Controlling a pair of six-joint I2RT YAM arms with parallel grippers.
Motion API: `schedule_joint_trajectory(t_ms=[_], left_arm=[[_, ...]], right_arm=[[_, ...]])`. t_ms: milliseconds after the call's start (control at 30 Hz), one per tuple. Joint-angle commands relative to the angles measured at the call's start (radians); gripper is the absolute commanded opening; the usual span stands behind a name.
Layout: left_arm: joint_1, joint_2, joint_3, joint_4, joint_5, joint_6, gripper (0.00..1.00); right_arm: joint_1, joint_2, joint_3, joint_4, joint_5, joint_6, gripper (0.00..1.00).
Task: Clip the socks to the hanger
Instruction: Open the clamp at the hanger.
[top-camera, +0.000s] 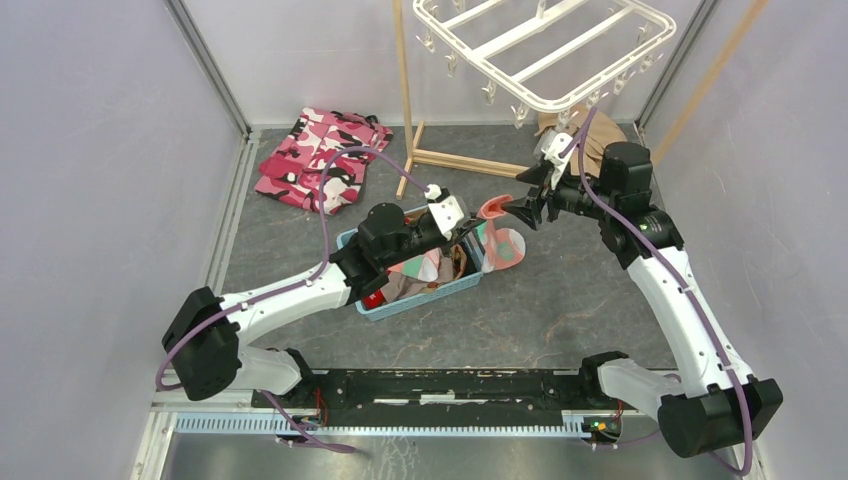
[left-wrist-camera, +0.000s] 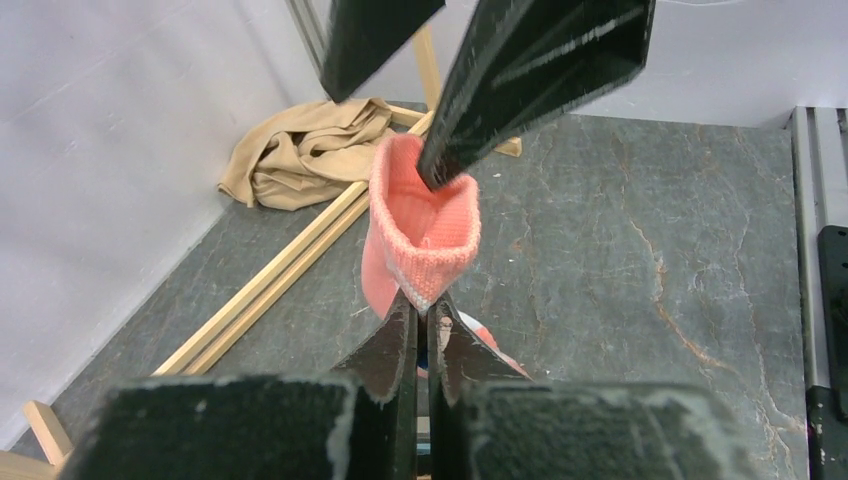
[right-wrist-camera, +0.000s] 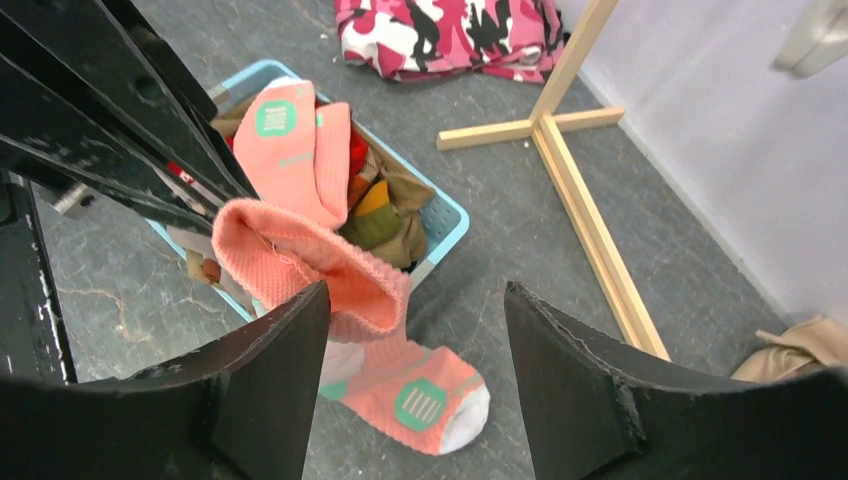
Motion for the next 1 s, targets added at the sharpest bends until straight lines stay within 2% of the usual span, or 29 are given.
schedule_joint_trajectory(t_ms=[0,133,367,467,567,700,800,967], left_arm=[[-0.006,0.006,0.049,0.022,-0.014,0.045,0.02],[-0.01,0.007,0.057,0.005,-0.031,0.06,0.02],[-0.011,0.009,0.054,-0.035,-0.107,0.102,0.02],[-0.011,0.012,0.054,-0.04,-0.121,0.108,0.02],[-0.011,0.008,0.049,-0.029,-0.114,0.102,0.02],[-0.011,-0.011,0.021,0.016,-0.099,0.078,0.02],[-0.011,-0.03,0.0,0.037,-0.092,0.057,0.02],[-0.011,-0.052,-0.022,0.067,-0.089,0.032,0.02]], right_arm=[[0.015,-0.012,-0.026,-0.028,0.102,-0.044,0.71],[0.016,-0.012,-0.018,-0.078,0.144,-0.099,0.71],[0.018,-0.014,0.037,-0.262,0.177,-0.278,0.71],[0.017,-0.029,0.05,-0.271,0.174,-0.304,0.72],[0.013,-0.049,0.076,-0.242,0.089,-0.32,0.73],[0.006,-0.09,0.06,-0.122,0.035,-0.277,0.76],[-0.006,-0.092,0.06,-0.034,0.045,-0.209,0.76],[-0.015,-0.059,0.095,-0.036,0.114,-0.191,0.72]])
